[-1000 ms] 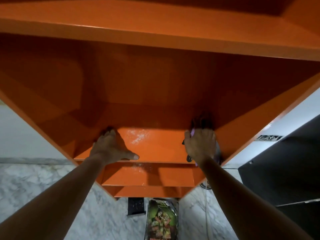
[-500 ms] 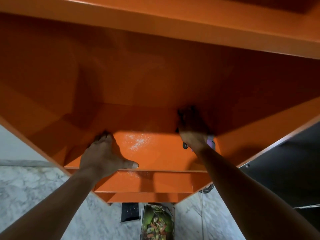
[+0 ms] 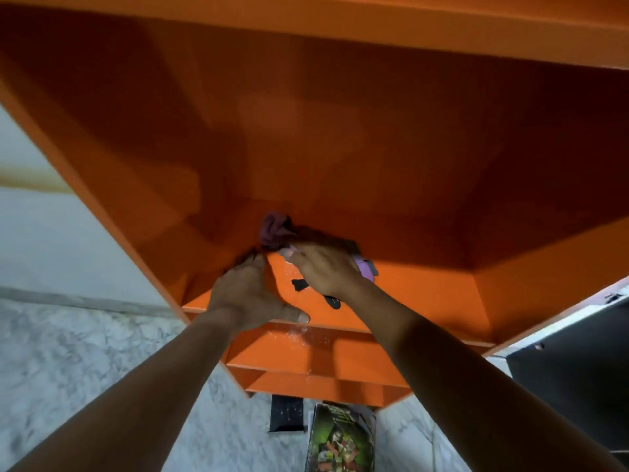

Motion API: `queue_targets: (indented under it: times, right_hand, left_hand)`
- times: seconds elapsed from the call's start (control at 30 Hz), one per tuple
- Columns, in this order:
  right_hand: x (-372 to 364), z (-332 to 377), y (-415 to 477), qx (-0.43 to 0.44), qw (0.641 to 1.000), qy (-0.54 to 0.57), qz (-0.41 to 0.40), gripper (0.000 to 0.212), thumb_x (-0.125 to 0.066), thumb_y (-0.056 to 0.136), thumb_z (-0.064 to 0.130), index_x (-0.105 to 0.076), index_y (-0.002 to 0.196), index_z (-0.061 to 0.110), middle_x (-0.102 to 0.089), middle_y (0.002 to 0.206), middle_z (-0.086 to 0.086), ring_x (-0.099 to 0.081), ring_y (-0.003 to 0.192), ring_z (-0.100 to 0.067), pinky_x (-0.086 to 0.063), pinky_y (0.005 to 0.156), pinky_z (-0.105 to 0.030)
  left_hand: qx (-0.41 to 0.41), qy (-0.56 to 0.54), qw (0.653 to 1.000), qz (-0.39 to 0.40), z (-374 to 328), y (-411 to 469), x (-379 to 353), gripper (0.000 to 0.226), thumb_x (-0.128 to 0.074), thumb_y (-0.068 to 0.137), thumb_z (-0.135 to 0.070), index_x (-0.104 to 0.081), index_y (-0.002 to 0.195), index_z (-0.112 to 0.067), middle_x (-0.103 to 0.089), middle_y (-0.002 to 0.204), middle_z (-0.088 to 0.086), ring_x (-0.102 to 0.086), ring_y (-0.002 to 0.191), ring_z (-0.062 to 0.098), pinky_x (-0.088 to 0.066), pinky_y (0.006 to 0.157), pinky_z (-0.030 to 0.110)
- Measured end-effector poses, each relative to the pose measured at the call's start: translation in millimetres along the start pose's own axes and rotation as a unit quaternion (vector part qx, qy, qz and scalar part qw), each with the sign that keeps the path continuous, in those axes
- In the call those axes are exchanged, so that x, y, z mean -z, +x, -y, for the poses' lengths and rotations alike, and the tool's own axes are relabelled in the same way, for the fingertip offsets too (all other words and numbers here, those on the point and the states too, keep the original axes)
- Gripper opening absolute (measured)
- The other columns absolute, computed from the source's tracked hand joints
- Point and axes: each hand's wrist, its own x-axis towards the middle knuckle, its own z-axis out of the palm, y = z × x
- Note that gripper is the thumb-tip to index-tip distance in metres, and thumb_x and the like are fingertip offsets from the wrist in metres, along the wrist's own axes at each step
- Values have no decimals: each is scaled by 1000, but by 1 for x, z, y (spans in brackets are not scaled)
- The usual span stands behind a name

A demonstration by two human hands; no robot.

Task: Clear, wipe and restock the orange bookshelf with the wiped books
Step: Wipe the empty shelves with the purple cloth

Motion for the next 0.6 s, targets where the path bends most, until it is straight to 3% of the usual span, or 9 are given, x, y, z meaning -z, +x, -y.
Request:
queue_targets:
  times: [0.07,0.17,0.27,0.33,0.4,0.5,0.53,0.6]
  right_hand:
    - [-10,14,-11,8,1000,17,25,44,-39,105,38,-51,147,33,-52,152,2,-49,136,-26,-41,101,-39]
    - [-24,24,-27,32,998,15,57,46,-39,106,35,-47,151,28,-36,163,2,-28,151,-19,-22,120,-40]
    - [-38,36,-43,61,995,28,72,46,-39,105,28,-48,151,28,-35,164,1,-25,154,-21,-20,122,-46]
    - [-45,40,-51,74,993,61,68,49,-40,101,17,-56,146,27,-39,162,0,-30,152,-24,-27,120,-51]
    - [-47,48,-58,81,990,102,61,49,-43,99,4,-63,139,24,-44,159,-1,-37,148,-24,-35,117,-49]
    - [-38,60,-66,49,983,168,47,46,-47,98,-8,-71,129,17,-54,151,-1,-56,128,-22,-47,93,-18]
    - [-35,64,-67,29,979,196,44,46,-47,98,-8,-72,126,19,-57,148,0,-59,124,-23,-48,88,-18]
    - [-27,71,-65,-8,968,252,8,52,-49,96,-6,-71,124,32,-66,138,1,-64,117,-26,-54,85,-34]
  left_hand:
    - [-3,-79,997,-3,9,-5,1,121,-95,46,-56,-41,147,-17,-52,146,-5,-48,136,21,-40,103,26]
    - [-23,-175,984,-35,28,-22,-1,123,-100,52,-23,-33,155,-14,-49,141,-11,-44,131,7,-31,91,10]
    - [-65,-172,982,-53,48,-40,-7,129,-99,50,-14,-29,158,-18,-44,148,-12,-43,134,8,-37,102,19]
    - [-90,-167,980,-65,58,-49,-13,119,-97,50,-9,-37,153,-23,-54,141,-9,-52,126,15,-47,100,31]
    - [-100,-151,980,-81,62,-55,-12,103,-93,53,-7,-46,144,-21,-62,127,-3,-59,113,22,-50,90,32]
    - [-119,-130,977,-118,70,-66,-7,74,-81,66,-5,-58,134,-19,-69,118,3,-65,102,27,-52,82,30]
    - [-117,-126,975,-143,73,-71,-4,63,-73,71,-2,-63,130,-21,-73,113,3,-68,96,28,-55,79,33]
    - [-60,-109,970,-210,77,-83,0,45,-64,81,-3,-72,118,-26,-78,99,4,-71,83,31,-59,73,39]
